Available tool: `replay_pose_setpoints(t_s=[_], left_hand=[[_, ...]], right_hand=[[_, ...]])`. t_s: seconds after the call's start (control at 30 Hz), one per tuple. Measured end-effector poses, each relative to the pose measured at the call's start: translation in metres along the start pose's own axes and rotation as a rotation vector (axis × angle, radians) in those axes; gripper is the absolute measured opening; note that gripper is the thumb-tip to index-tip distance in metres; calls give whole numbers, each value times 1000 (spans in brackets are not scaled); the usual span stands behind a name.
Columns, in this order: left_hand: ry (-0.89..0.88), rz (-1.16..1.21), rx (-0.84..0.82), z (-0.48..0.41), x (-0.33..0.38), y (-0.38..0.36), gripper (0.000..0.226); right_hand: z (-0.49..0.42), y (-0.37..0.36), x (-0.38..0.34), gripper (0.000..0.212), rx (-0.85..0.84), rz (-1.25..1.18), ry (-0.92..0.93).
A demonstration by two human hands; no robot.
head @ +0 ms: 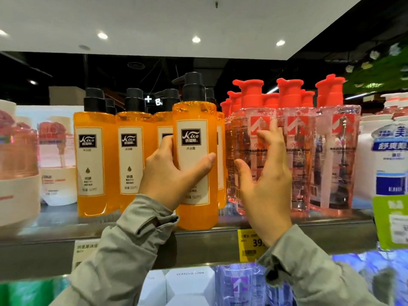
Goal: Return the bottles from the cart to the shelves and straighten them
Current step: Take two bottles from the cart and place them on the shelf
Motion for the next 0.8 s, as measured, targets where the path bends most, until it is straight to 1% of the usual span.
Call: replay_pose_setpoints(t_s=[0.33, 0.5, 0.6, 0.63, 0.73, 0.8], left_hand=[[-11, 0, 20, -2, -2, -2, 74], [-16, -13, 27, -1, 1, -1, 68], [-17, -16, 25, -2, 0, -2, 57], [-22, -25, 22, -2, 1, -2, 56], [-41, -37, 15, -2, 6, -4, 62], [-67, -55, 40, -3, 12, -4, 57]], right_hand=[[-1, 2, -1, 48, -10, -37, -14], [6, 16, -7, 48, -79, -46, -36], [11, 25, -8, 51, -133, -23, -32], [12, 28, -9, 52, -148, -25, -38], [9, 37, -12, 52, -218, -45, -59], [8, 43, -15, 53, -255, -60, -64]])
Point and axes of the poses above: each hand's wrist, its own z-axis away from the middle knuckle, its own y-axis out of the back of the hand, x = y × z, the point moved 2 cm from there along -z, towards the middle knuckle, and after that the axes turned 7 degrees about -y, right-handed, at the moved point
